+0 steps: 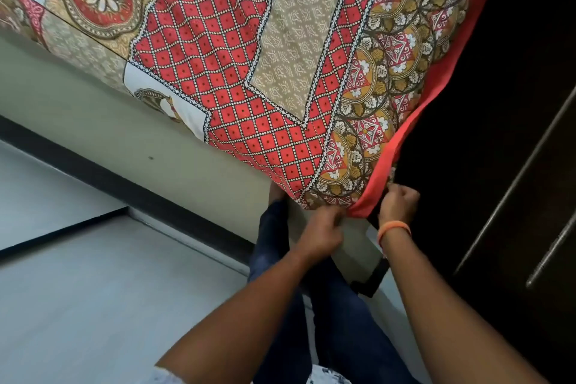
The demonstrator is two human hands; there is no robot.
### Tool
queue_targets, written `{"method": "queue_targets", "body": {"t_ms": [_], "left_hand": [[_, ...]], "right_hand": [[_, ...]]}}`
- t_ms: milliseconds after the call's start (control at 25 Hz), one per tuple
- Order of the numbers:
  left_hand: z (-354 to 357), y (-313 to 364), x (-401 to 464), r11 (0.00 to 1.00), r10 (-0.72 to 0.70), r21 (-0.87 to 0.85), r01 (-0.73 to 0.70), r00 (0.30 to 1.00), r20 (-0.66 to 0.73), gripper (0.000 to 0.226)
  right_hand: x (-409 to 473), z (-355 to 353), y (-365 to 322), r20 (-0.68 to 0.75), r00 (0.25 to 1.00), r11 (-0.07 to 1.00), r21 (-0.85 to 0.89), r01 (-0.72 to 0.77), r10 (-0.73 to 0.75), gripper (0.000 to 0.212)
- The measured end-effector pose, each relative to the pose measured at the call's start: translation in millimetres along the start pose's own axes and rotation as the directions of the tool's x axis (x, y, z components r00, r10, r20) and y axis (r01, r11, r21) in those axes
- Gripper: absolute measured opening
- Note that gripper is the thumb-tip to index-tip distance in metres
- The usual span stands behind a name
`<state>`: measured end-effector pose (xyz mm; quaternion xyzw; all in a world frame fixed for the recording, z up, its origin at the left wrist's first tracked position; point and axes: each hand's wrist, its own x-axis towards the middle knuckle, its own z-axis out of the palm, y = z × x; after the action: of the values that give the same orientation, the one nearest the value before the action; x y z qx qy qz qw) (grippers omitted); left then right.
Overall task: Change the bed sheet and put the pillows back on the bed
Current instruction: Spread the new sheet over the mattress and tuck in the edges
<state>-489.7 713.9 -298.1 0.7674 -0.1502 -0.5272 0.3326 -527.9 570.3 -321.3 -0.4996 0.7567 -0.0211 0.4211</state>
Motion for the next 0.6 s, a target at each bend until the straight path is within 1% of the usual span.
{"method": "queue_targets", "body": {"t_ms": [40, 80, 120, 160, 200, 240, 280, 320, 360, 400, 440, 480, 520, 600], "left_hand": [[-1.0, 1.6, 4.6, 0.956, -0.216, -0.229, 0.184, 0.969, -0.12, 0.026], [-3.2, 3.1, 8.2, 0.826, -0.427, -0.472, 0.308, 0.889, -0.168, 0.019], [-6.5, 4.0, 11.0, 0.653, -0.572, -0.68, 0.333, 0.805, -0.156, 0.022], [-10.3, 1.6, 14.9, 0.505, -0.644, -0.813, 0.29, 0.753, -0.132, 0.036], [-14.8, -4.3, 18.5, 0.416, -0.662, -0.878, 0.238, 0.741, -0.113, 0.05], [-19.9, -12.0, 21.4, 0.355, -0.649, -0.915, 0.192, 0.755, -0.093, 0.059], [-24.0, -18.0, 22.8, 0.301, -0.62, -0.938, 0.169, 0.782, -0.058, 0.06], [-26.9, -21.6, 22.5, 0.247, -0.584, -0.955, 0.166, 0.812, -0.01, 0.053], [-27.0, -24.8, 20.2, 0.231, -0.557, -0.954, 0.192, 0.83, 0.032, 0.043], [-24.1, -26.9, 17.9, 0.28, -0.552, -0.929, 0.242, 0.832, 0.051, 0.033], [-18.6, -29.8, 15.7, 0.364, -0.569, -0.88, 0.304, 0.821, 0.048, 0.028], [-10.8, -33.1, 13.3, 0.438, -0.6, -0.826, 0.356, 0.799, 0.026, 0.029], [-2.9, -35.0, 10.8, 0.488, -0.632, -0.778, 0.395, 0.775, -0.003, 0.033], [4.8, -33.5, 7.6, 0.558, -0.672, -0.703, 0.441, 0.737, -0.07, 0.039]], "right_hand": [[-8.1, 5.7, -9.3, 0.079, 0.997, 0.995, 0.103, 0.011, -0.02, 0.03], [-15.3, 12.7, -17.8, 0.162, 0.986, 0.985, 0.175, 0.002, -0.031, 0.045], [-20.8, 19.0, -24.4, 0.2, 0.979, 0.982, 0.188, 0.002, -0.04, 0.054], [-23.4, 23.6, -28.5, 0.178, 0.982, 0.99, 0.133, 0.043, -0.066, 0.055], [-21.1, 25.4, -29.8, 0.103, 0.988, 0.993, 0.039, 0.114, -0.117, 0.05], [-17.9, 24.2, -30.5, 0.01, 0.982, 0.981, -0.053, 0.188, -0.187, 0.042], [-13.5, 19.1, -30.1, -0.056, 0.967, 0.965, -0.1, 0.242, -0.248, 0.036], [-9.3, 10.2, -28.3, -0.105, 0.955, 0.959, -0.097, 0.268, -0.278, 0.035], [-3.8, 1.5, -24.2, -0.169, 0.951, 0.965, -0.073, 0.251, -0.26, 0.036], [0.9, -7.2, -19.8, -0.221, 0.956, 0.98, -0.078, 0.182, -0.195, 0.038], [6.5, -15.2, -13.6, -0.25, 0.959, 0.985, -0.138, 0.104, -0.137, 0.039], [10.9, -20.8, -7.8, -0.229, 0.969, 0.971, -0.236, 0.04, -0.095, 0.038], [15.0, -24.1, -5.9, -0.169, 0.982, 0.944, -0.33, 0.019, -0.079, 0.035], [23.1, -25.1, -9.7, -0.053, 0.996, 0.889, -0.457, 0.035, -0.067, 0.029]]}}
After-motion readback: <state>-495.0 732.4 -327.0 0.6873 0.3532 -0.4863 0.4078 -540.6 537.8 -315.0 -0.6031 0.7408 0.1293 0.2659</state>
